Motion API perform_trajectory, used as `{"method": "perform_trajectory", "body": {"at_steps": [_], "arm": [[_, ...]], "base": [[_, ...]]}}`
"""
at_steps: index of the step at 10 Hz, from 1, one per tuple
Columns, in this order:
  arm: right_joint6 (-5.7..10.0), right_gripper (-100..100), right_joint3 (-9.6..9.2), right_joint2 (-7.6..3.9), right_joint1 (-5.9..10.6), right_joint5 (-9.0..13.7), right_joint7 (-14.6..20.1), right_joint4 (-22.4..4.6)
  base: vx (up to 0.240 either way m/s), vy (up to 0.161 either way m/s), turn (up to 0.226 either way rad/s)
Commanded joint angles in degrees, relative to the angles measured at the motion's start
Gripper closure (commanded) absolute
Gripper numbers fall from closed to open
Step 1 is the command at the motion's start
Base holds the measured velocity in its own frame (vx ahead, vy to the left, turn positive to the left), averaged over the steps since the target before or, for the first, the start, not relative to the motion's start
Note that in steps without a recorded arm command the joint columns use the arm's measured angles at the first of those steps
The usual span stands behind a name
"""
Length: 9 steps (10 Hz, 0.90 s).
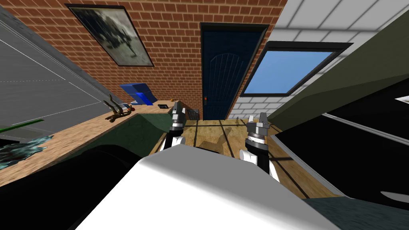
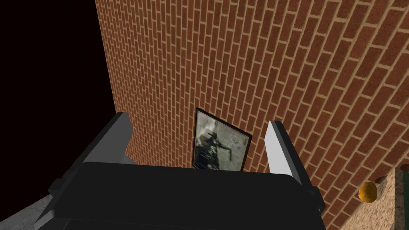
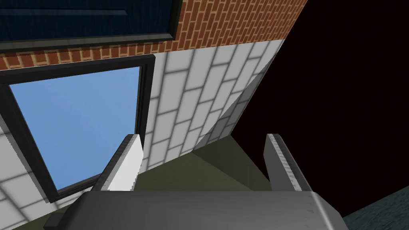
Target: Pull the door open
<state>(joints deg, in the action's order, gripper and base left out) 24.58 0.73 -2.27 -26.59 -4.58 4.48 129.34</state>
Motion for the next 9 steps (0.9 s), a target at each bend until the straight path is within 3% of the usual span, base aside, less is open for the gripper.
{"method": "perform_trajectory", "body": {"at_steps": [1,4,9], "arm": [[0.1,-100,-0.49,-0.44,1.06,-1.15,-1.3,-1.89],[0.23,-100,-1.15,-0.94,2.5,-2.71,-3.05,-4.45],[0.58,-100,-2.91,-1.93,6.35,-6.86,-7.73,-11.28]], "base": [[0.102,-0.014,-0.069],[0.177,0.086,-0.074],[0.161,0.093,-0.092]]}}
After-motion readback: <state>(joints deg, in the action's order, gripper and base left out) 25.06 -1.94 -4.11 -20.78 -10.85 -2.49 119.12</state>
